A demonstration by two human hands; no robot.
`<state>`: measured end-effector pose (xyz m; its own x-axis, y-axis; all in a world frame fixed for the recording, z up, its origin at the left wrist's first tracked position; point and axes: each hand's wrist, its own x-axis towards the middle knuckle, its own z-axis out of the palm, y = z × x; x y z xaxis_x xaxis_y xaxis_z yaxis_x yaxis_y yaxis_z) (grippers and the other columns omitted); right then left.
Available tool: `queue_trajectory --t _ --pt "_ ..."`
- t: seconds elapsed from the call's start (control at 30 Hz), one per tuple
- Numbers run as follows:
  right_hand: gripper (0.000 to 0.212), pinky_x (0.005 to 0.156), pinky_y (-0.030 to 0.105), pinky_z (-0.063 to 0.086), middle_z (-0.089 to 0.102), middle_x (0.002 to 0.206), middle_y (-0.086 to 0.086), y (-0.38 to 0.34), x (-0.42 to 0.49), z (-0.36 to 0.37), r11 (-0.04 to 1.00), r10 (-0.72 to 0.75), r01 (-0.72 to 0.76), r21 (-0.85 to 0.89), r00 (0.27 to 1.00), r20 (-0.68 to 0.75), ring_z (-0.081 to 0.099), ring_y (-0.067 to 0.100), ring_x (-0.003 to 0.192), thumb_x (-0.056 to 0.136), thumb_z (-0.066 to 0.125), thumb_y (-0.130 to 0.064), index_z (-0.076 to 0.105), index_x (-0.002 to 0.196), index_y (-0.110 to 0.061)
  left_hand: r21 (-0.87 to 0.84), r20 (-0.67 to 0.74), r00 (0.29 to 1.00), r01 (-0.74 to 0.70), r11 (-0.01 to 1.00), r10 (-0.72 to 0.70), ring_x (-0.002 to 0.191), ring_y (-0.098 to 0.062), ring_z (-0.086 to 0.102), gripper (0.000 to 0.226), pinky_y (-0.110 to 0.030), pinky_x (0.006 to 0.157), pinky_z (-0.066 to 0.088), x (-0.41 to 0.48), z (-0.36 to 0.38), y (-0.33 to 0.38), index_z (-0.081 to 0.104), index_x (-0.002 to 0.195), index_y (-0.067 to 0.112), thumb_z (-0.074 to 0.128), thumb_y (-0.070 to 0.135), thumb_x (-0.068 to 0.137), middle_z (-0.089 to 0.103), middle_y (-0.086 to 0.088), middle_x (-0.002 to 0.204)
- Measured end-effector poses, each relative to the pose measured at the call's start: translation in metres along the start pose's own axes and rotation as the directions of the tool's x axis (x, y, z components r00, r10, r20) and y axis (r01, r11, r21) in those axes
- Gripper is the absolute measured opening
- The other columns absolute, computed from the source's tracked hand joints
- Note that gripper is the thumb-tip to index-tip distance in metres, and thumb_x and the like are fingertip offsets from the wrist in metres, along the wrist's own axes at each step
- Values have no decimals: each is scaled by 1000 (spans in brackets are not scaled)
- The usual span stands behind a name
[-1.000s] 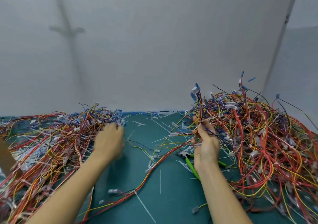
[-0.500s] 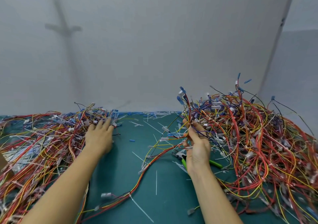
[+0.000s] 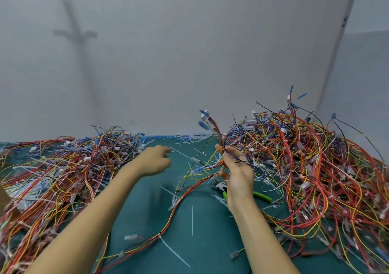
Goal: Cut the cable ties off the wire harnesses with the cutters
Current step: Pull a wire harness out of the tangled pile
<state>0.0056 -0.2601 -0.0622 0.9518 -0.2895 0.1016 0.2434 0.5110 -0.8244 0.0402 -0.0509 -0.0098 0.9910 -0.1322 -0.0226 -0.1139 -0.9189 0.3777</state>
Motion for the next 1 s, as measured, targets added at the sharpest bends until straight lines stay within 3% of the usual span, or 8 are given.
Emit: queue_trajectory --t 0.1,0.2,0.4,0.57,0.67,0.73,0.87,1.0 --pt "8 40 22 44 72 77 6 0 -1 4 992 -59 58 -114 998 -6 53 10 45 91 66 -7 59 94 -9 -465 108 935 -253 848 338 127 7 47 43 -16 104 37 -22 -6 43 57 127 45 69 31 88 54 21 137" --pt "5 40 20 44 67 76 6 -1 -6 9 979 -96 104 -177 994 52 54 10 48 88 69 -6 64 89 -8 -552 -51 903 -382 741 427 110 -2 64 22 -26 99 48 -26 0 73 72 105 34 71 40 84 71 15 112" --pt "34 72 19 53 72 108 -10 -3 -20 17 966 -154 221 -132 906 394 64 6 99 78 65 -11 70 108 -27 -663 -462 882 -416 623 97 79 -29 71 16 -50 77 58 -20 2 79 67 85 5 60 17 93 73 -14 84" --pt "76 113 44 37 41 146 -17 7 -27 19 892 3 204 -403 890 457 38 -1 134 75 67 -44 35 144 -31 -857 -468 848 -367 361 -249 59 -24 72 18 -28 52 57 -20 -14 79 56 81 13 54 17 98 75 -8 81" --pt "119 119 31 19 18 159 -16 13 -34 22 887 210 51 -460 841 499 21 0 143 55 63 -86 14 152 -36 -914 -404 851 -388 117 -335 60 -20 72 18 -31 62 60 -17 -33 80 55 99 5 41 15 104 73 -9 95" --pt "136 110 20 30 26 157 -13 18 -35 23 890 299 -33 -455 796 526 33 3 139 44 67 -89 11 154 -32 -913 -367 853 -407 -33 -372 63 -20 73 26 -32 68 61 -16 -45 81 49 120 -5 34 10 106 72 -13 100" --pt "57 96 33 49 66 128 8 22 -42 25 897 397 -116 -426 633 664 65 23 114 83 73 -32 52 134 -20 -859 -362 868 -453 -238 -341 65 -18 73 12 -29 70 61 -16 -65 90 45 112 9 37 7 105 72 -11 91" --pt "40 92 35 51 67 124 15 18 -50 29 921 389 -231 -314 494 778 64 30 113 96 57 -33 60 130 -14 -851 -374 870 -459 -253 -321 78 -20 73 21 -30 78 60 -11 -74 97 50 114 8 33 19 107 66 -16 119"
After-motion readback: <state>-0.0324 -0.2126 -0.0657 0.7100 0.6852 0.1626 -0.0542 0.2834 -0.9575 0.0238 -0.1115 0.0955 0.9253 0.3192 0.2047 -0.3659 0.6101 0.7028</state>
